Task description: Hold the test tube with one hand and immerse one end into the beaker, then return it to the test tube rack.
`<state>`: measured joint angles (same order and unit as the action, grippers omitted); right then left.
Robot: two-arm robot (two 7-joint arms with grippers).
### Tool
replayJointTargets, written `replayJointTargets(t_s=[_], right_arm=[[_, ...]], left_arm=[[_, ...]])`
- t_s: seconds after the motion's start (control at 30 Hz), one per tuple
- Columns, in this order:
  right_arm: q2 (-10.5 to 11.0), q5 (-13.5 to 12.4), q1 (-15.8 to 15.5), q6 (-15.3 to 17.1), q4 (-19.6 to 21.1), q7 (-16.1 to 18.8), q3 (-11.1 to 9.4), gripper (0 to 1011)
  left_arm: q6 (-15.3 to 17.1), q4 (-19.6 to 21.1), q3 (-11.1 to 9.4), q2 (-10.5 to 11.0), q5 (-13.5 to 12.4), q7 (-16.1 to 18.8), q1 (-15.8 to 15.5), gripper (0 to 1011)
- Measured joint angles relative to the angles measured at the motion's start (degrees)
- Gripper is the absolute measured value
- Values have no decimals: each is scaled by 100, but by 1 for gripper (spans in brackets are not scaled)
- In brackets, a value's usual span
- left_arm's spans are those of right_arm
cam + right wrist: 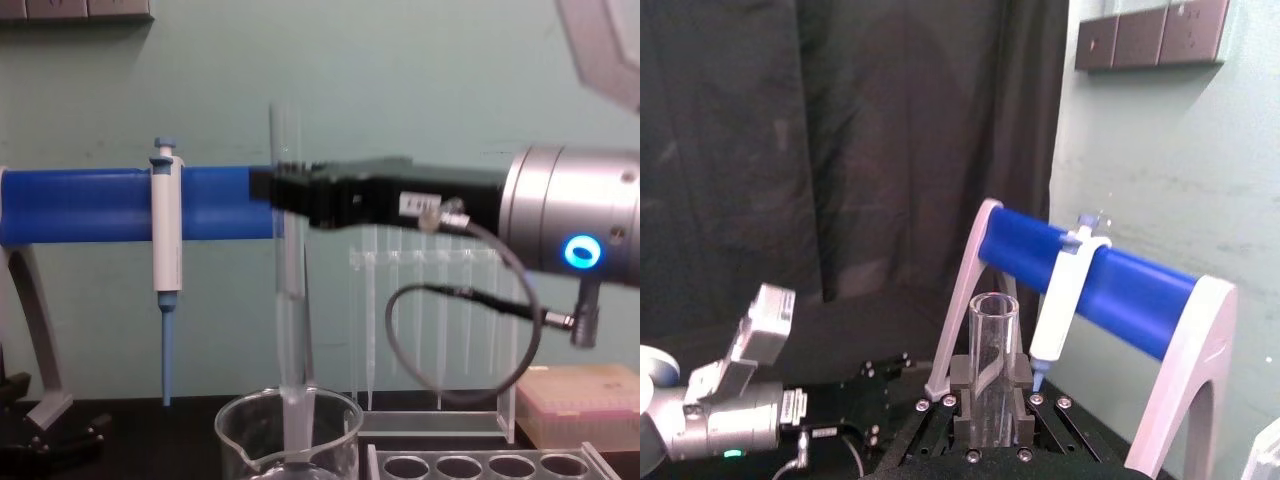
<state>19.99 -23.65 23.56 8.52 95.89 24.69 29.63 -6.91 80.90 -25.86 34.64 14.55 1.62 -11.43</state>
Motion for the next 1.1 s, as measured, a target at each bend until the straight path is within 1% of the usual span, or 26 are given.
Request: replayJointTargets(t_s=[0.13,0.2,0.23,0.37,0.4,0.47,0.57,0.67,0.9,1.1], right_arm=[[-47,99,-41,-148,-225,-3,114,225],[-59,124,-76,-217,-293,-1,133,225],[-69,145,-121,-300,-371,11,152,225],[-97,197,-213,-527,-578,80,187,225],[-97,197,-213,-527,-578,80,187,225],[-118,255,-288,-716,-745,131,208,225],[-145,294,-368,-880,-917,172,211,225],[-174,325,-430,-987,-1068,210,211,225],[-237,359,-507,-1097,-1247,279,184,225],[-256,375,-528,-1110,-1263,287,161,225]], left_arm=[[0,0,0,0,0,0,0,1000],[0,0,0,0,0,0,0,1000],[0,0,0,0,0,0,0,1000],[0,0,0,0,0,0,0,1000],[0,0,0,0,0,0,0,1000],[0,0,0,0,0,0,0,1000],[0,0,0,0,0,0,0,1000],[0,0,0,0,0,0,0,1000],[0,0,0,0,0,0,0,1000],[0,0,0,0,0,0,0,1000]])
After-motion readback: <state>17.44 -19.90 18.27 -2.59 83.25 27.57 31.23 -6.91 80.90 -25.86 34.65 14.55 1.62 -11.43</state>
